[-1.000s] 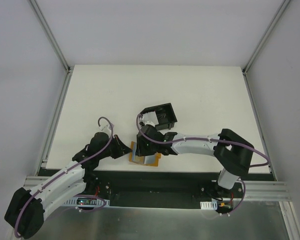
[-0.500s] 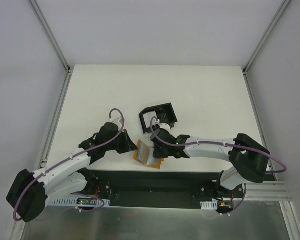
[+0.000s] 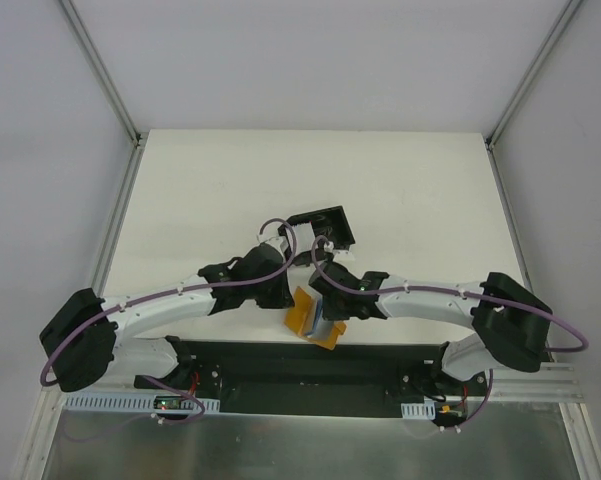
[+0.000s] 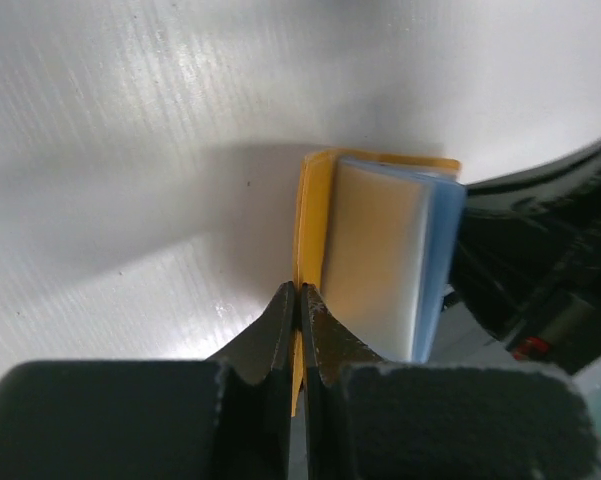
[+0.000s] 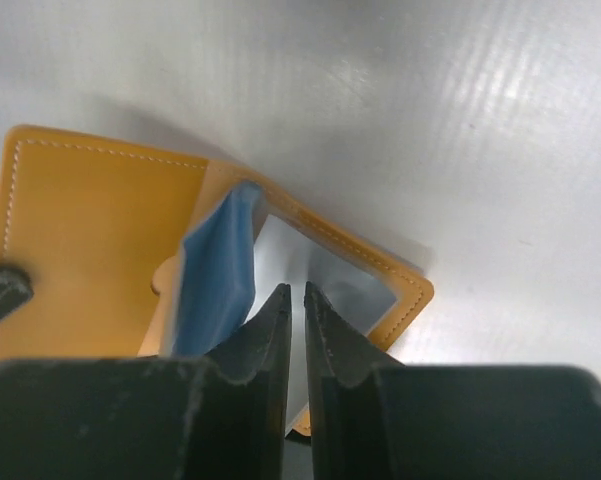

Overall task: Put the credit cards into the card holder
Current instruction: Turn over the card slot in the card holder.

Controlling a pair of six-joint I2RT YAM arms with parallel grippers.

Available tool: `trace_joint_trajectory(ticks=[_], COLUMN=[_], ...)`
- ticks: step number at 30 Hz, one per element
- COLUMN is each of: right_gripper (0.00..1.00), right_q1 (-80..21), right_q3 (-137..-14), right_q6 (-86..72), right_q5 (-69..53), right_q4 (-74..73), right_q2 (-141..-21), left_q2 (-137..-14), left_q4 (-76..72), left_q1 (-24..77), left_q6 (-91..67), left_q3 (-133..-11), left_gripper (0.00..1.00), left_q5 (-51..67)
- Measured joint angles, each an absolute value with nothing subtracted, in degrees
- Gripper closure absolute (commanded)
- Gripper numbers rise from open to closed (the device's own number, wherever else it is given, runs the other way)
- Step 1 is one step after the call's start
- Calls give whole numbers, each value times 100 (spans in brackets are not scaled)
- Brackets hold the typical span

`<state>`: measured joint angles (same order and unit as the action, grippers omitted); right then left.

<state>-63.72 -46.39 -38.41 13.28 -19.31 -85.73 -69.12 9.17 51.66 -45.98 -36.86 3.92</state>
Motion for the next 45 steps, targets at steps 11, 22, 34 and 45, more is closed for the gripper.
trace_joint_trajectory(ticks=[11,22,34,45], right_gripper=[84,85,83,68], right_q1=[-6359,-6272,-6239,-6163], right_q3=[-4084,-3933,-4125,-4764], right_q6=[-4108,-4088,-3874,-3640], right_q5=[1474,1258,1066,814], right_q4=[-1951,-1715,-1719,-1444], right_q2=[-8023,-7778,-8204,-8455], left_q2=[-7113,-6241,-5721,-4934], left_q4=[1087,1415,1413,1286], left_q1=[5328,5328,5092,5089], left_q6=[-4810,-5369,-6427,-6796], left_q3=[-3664,-3175,-2115,-1675], left_gripper=[100,100,100,100], left_q5=[-224,-991,-1149,-1356])
